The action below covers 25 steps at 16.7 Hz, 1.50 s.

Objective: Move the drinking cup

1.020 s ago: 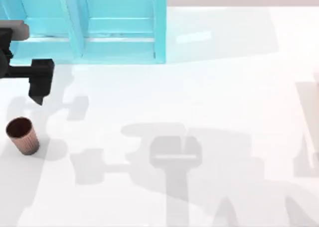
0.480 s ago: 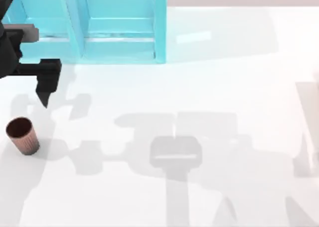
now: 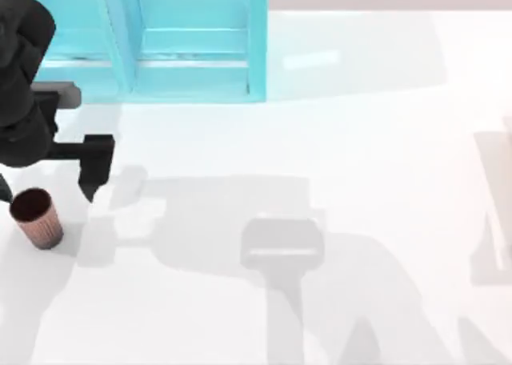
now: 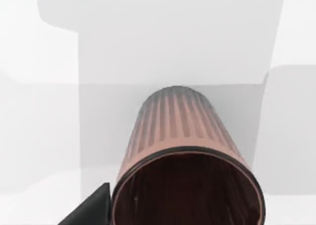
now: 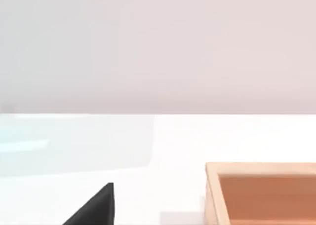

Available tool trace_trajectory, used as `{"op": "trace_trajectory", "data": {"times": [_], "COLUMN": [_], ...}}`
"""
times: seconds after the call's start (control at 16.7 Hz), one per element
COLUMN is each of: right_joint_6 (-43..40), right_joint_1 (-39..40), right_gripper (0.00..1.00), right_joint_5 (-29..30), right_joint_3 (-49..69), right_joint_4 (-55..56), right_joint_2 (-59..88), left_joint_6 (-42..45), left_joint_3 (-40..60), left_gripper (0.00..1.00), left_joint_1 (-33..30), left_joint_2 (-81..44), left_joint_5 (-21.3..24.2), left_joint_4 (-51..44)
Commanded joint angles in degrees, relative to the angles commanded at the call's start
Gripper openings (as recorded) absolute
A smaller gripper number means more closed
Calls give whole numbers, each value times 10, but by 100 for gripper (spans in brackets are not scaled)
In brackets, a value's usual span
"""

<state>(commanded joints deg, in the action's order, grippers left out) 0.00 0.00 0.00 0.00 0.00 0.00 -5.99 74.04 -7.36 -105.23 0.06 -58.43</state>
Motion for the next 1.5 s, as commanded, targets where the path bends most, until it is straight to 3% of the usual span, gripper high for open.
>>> {"op": "trace_trajectory", "data": {"times": [0.18, 0.48, 1.26, 1.5], "right_joint_6": [0, 0, 0, 0], "right_joint_1": [0, 0, 0, 0], "right_gripper": [100, 100, 100, 100], "right_joint_5": [0, 0, 0, 0], "right_joint_3": [0, 0, 0, 0], "right_joint_4": [0, 0, 0, 0], "right_joint_2": [0, 0, 0, 0], "left_joint_6": [0, 0, 0, 0], "left_joint_3": [-48, -56, -56, -56], "left_gripper": [100, 100, 2, 0], "left_joint_1": [0, 0, 0, 0], "left_joint_2": [-14, -16, -16, -16], "left_joint_5": [0, 0, 0, 0], "left_joint_4": [59, 68, 68, 68]}}
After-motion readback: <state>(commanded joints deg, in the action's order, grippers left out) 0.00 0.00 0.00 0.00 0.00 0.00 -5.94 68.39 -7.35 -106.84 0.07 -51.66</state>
